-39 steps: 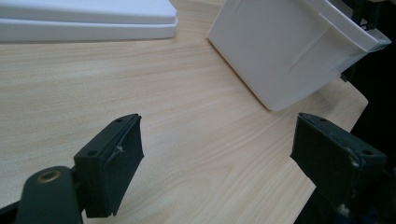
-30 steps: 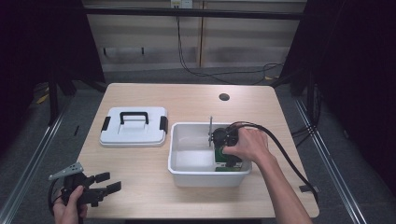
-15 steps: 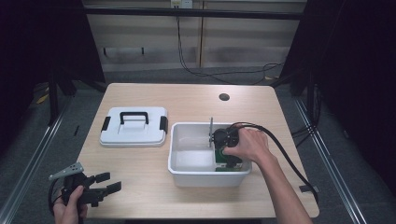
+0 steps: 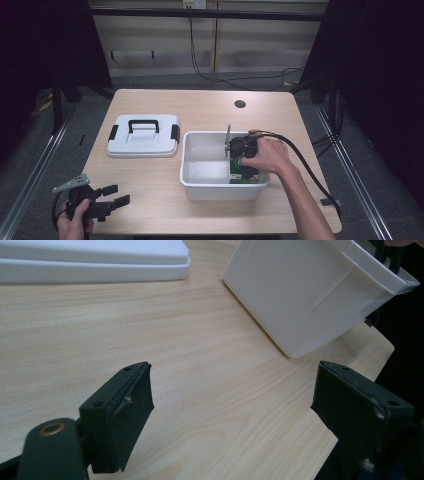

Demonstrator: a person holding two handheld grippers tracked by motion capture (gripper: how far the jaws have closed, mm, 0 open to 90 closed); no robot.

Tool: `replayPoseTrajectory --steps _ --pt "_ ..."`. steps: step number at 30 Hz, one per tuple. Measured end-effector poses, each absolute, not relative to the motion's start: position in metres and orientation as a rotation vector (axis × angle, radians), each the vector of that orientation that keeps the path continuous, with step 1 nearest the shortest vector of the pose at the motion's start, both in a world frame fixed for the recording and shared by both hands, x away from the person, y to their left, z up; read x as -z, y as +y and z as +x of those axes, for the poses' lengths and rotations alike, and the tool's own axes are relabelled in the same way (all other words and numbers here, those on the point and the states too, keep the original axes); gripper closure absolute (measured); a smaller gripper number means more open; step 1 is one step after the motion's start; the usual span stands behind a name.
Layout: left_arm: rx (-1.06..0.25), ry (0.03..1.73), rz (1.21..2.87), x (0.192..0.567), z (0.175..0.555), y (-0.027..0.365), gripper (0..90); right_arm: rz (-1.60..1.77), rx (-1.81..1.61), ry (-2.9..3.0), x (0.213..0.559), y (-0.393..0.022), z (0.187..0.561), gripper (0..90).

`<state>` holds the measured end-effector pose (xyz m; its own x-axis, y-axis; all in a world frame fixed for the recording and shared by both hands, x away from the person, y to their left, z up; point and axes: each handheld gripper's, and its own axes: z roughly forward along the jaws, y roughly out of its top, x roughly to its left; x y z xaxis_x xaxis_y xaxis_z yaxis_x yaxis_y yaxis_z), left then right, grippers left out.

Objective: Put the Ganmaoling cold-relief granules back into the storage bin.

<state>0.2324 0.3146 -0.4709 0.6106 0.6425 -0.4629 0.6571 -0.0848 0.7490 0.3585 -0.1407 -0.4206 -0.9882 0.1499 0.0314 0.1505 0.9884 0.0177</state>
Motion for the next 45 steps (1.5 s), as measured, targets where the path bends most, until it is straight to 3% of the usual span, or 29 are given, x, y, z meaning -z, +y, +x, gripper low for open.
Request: replayPoseTrajectory --steps 12,45 --pt "0.016 1.060 1.769 0.471 0.232 0.315 16.2 -0.246 0.144 -3.114 0.411 -0.146 0.359 8.4" --pt "0.018 1.062 1.768 0.471 0.232 0.315 16.2 -0.316 0.645 -3.125 0.371 -0.164 0.350 8.6"
